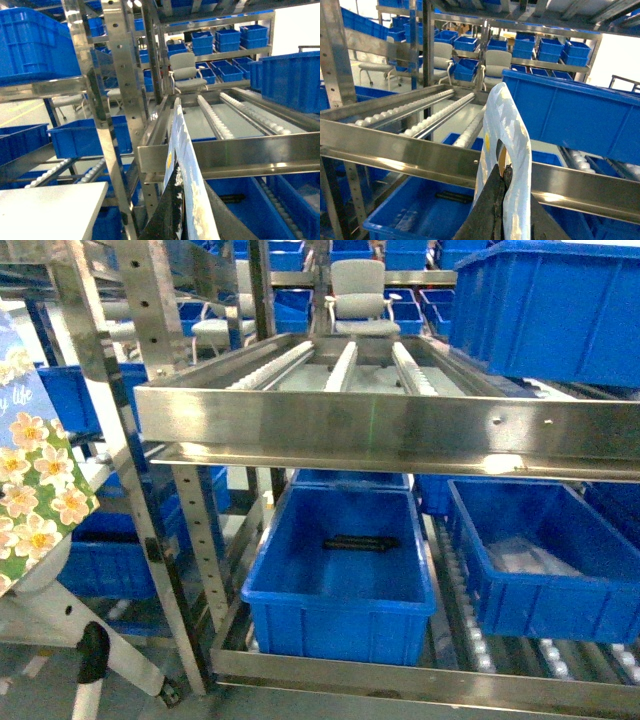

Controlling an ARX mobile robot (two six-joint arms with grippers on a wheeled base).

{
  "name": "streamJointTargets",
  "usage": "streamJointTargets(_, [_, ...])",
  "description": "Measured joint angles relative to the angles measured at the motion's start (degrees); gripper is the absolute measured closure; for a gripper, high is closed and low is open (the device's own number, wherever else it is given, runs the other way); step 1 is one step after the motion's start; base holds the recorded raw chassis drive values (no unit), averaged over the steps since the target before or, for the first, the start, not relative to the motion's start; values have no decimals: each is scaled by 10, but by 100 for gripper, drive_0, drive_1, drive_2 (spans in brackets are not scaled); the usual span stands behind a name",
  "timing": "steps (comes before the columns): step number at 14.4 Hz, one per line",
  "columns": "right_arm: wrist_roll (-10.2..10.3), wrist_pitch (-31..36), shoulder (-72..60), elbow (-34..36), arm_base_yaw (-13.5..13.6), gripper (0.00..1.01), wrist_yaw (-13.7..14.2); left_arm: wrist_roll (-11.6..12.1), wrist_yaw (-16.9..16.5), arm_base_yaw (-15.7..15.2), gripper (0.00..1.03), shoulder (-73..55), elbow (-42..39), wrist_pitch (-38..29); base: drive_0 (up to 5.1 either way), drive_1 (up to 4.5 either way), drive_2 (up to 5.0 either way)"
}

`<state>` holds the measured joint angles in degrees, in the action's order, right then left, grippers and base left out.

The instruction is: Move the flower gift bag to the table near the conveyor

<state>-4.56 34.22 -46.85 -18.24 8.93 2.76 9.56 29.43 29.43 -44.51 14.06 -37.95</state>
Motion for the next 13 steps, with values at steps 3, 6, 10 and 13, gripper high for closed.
streamJointTargets(3, [0, 1, 1, 0, 0, 99, 0, 0, 0, 0, 101, 0, 0, -1, -497, 249, 249])
streamJointTargets(6, [0, 1, 1, 0, 0, 99, 0, 0, 0, 0, 101, 0, 0, -1, -513, 233, 233])
streamJointTargets(10, [0, 0, 1, 0, 0, 99, 0, 0, 0, 0, 101, 0, 0, 1, -499, 247, 247])
streamJointTargets(13, [0, 1, 1, 0, 0, 99, 0, 0, 0, 0, 101, 0, 0, 0, -492, 254, 254])
